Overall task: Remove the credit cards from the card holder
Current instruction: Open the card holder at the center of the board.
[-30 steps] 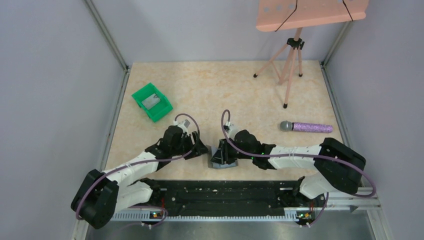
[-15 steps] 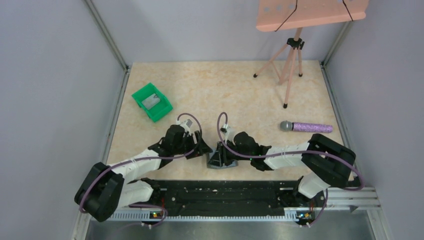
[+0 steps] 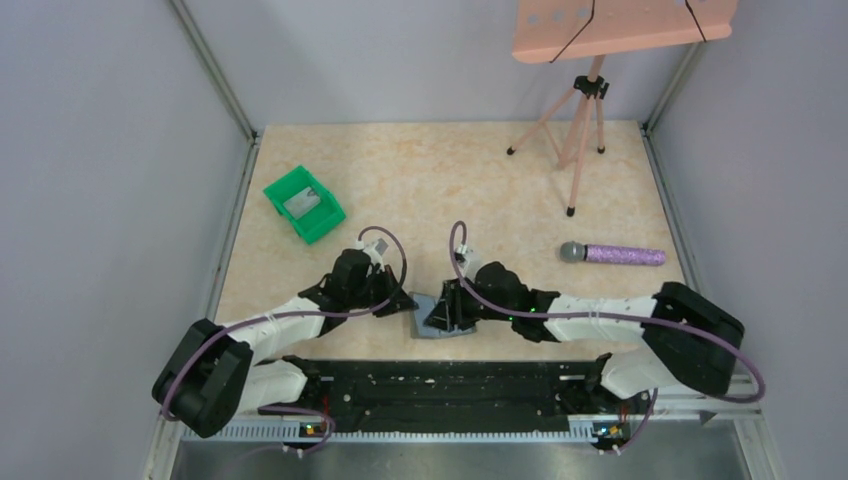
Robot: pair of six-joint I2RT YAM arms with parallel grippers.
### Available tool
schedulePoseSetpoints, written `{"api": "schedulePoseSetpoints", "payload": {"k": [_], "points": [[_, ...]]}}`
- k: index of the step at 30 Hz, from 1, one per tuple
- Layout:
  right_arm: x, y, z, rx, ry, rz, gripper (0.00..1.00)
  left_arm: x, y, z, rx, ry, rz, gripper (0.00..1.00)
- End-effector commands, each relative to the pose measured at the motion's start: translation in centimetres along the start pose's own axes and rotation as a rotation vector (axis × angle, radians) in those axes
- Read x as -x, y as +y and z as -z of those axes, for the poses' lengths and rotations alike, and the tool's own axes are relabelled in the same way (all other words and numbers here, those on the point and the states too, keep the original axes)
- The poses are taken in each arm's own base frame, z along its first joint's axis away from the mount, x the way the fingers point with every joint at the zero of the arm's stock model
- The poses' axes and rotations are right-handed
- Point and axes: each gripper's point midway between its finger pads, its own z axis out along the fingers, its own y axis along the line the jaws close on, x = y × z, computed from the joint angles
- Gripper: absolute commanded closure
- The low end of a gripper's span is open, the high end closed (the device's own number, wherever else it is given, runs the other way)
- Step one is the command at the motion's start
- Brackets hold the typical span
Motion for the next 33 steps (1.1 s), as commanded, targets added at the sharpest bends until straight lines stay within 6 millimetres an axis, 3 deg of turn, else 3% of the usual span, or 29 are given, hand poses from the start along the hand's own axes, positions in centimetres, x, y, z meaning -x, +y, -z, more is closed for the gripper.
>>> {"api": "schedulePoseSetpoints", "payload": {"k": [1, 7, 15, 33], "points": [[2.3, -0.8, 2.5, -0.093, -0.096, 0.015, 0.54, 1.0, -1.9, 0.1, -0.066, -0.021, -0.044, 1.0], [3.0, -3.7, 3.8, -0.181, -0.128, -0.042, 0.54, 0.9, -1.8, 0.3, -0.069, -0.027, -0.044, 1.0], [2.7, -6.1, 3.3, -0.243, -0.111, -0.074, 0.54, 0.5, -1.5, 0.3, -0.064, -0.019, -0.04, 1.0], [1.5, -7.6, 1.6, -0.267, -0.066, -0.086, 0.57, 0.1, -1.1, 0.4, -0.063, -0.022, -0.032, 1.0]]}}
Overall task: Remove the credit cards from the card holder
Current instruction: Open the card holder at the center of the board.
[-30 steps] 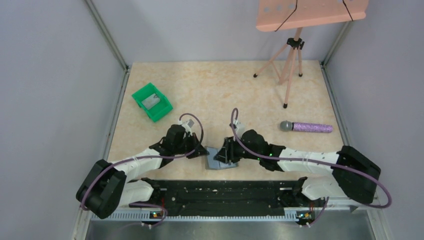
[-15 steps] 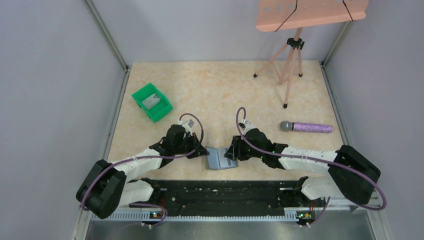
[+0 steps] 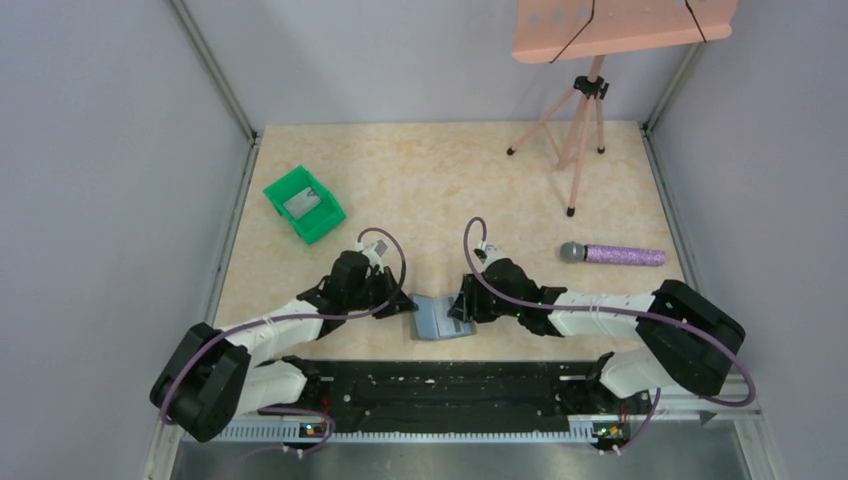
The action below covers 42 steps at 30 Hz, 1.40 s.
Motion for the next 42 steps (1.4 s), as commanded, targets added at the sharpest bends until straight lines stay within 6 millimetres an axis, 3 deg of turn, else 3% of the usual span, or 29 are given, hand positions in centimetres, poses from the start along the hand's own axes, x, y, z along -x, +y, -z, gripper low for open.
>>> {"api": "schedulePoseSetpoints", "payload": {"k": [1, 12, 24, 42], "points": [[0.6, 0.2, -0.4, 0.013, -0.018, 0.004, 0.56, 0.4, -1.0, 0.2, -0.047, -0.025, -0.029, 1.0], [0.4, 0.5, -0.5, 0.024, 0.0, 0.007, 0.57, 0.4, -0.8, 0.2, -0.044, -0.025, -0.032, 1.0], [1.0, 4.2, 0.3, 0.206, -0.015, -0.033, 0.56, 0.2, -0.9, 0.3, -0.046, -0.026, -0.031, 1.0], [1.5, 6.8, 1.3, 0.308, -0.028, -0.036, 0.56, 0.4, -1.1, 0.4, -0.049, -0.034, -0.029, 1.0]]}}
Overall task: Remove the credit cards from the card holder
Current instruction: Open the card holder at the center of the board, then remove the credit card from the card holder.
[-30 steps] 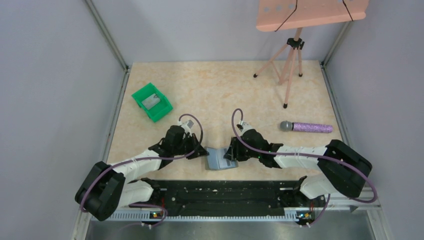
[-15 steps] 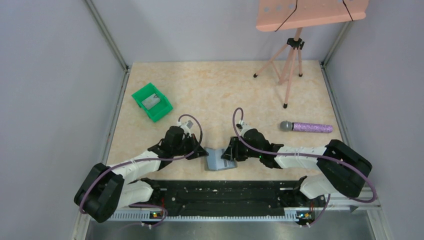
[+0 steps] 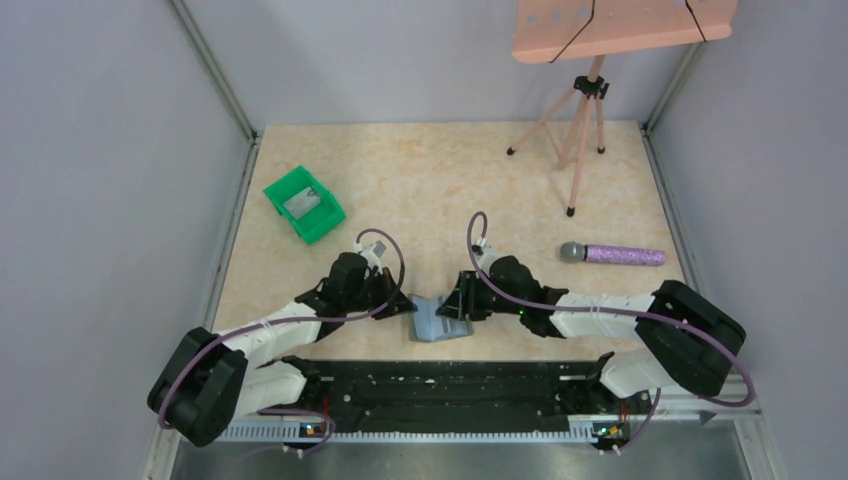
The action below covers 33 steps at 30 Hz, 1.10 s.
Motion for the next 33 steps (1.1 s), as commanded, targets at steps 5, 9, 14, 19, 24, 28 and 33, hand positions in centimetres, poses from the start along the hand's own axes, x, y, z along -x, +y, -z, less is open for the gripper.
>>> {"api": "schedulePoseSetpoints", "payload": {"k": [5, 9, 14, 19, 24, 28, 33], "points": [[0.9, 4.1, 0.3, 0.138, -0.022, 0.025, 0.56, 0.4, -1.0, 0.1, -0.042, -0.023, -0.021, 1.0], [0.7, 5.3, -0.1, 0.164, -0.013, 0.037, 0.56, 0.4, -1.0, 0.2, -0.041, -0.026, -0.016, 1.0], [-0.3, 6.1, -1.1, 0.185, 0.023, 0.051, 0.56, 0.3, -0.8, 0.1, -0.034, -0.027, -0.002, 0.97], [-0.5, 5.9, -1.4, 0.172, 0.026, 0.062, 0.57, 0.4, -0.6, 0.2, -0.018, -0.037, 0.005, 0.85], [-0.7, 5.8, -1.4, 0.174, 0.038, 0.07, 0.58, 0.9, -0.3, 0.5, 0.015, -0.056, 0.007, 0.68], [-0.7, 5.9, -1.1, 0.174, 0.038, 0.076, 0.58, 1.2, -0.5, 0.8, 0.02, -0.071, 0.009, 0.55], [-0.1, 5.1, -0.2, 0.125, 0.001, 0.094, 0.58, 1.4, -0.4, 1.1, 0.028, -0.088, 0.008, 0.43]]}}
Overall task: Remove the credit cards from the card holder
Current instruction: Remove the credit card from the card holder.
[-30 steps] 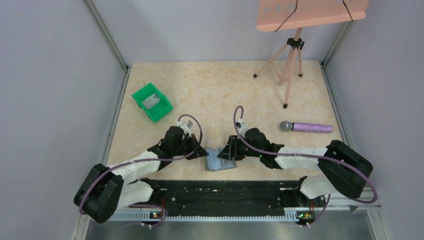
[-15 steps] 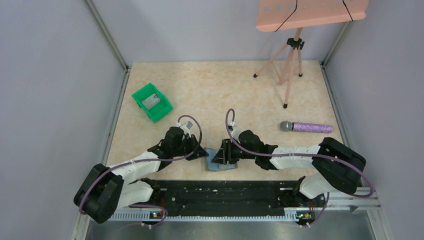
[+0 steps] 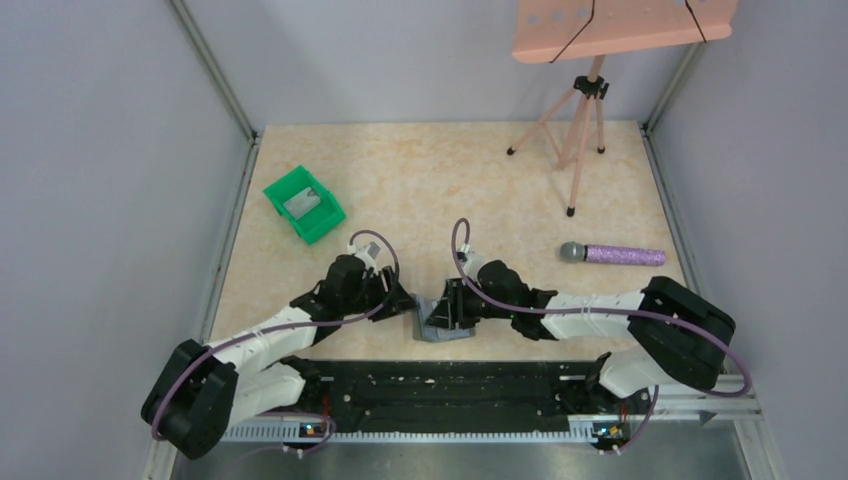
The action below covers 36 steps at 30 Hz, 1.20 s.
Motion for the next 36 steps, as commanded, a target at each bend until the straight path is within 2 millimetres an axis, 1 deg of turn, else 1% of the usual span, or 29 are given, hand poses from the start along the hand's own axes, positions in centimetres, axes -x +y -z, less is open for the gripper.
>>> {"api": "schedulePoseSetpoints", "payload": {"k": [1, 7, 13, 18, 25, 27, 31, 36], "points": [[2.1, 1.8, 1.0, 0.02, -0.079, 0.062, 0.58, 1.2, -0.9, 0.5, -0.016, -0.055, -0.022, 0.42], [2.6, 0.9, 1.8, 0.0, -0.109, 0.053, 0.6, 1.2, -1.0, 0.6, -0.021, -0.057, -0.023, 0.39], [2.6, 0.0, 1.9, -0.019, -0.116, 0.044, 0.64, 1.0, -1.1, 0.7, -0.037, -0.06, -0.02, 0.36], [2.2, -1.8, 1.6, -0.091, -0.112, 0.03, 0.72, 0.9, -1.4, 0.8, -0.057, -0.059, -0.024, 0.35], [1.5, -3.4, 0.9, -0.134, -0.098, 0.012, 0.8, 0.4, -2.1, 0.5, -0.11, -0.024, -0.022, 0.34], [1.1, -3.9, 0.6, -0.147, -0.083, 0.004, 0.82, 0.2, -2.3, 0.4, -0.129, -0.018, -0.02, 0.33], [0.6, -4.3, 0.2, -0.147, -0.068, -0.007, 0.84, 0.1, -2.7, 0.5, -0.156, -0.021, -0.029, 0.31], [0.4, -4.1, -0.2, -0.127, -0.058, -0.01, 0.85, 0.0, -3.0, 0.5, -0.176, -0.016, -0.038, 0.3]]}}
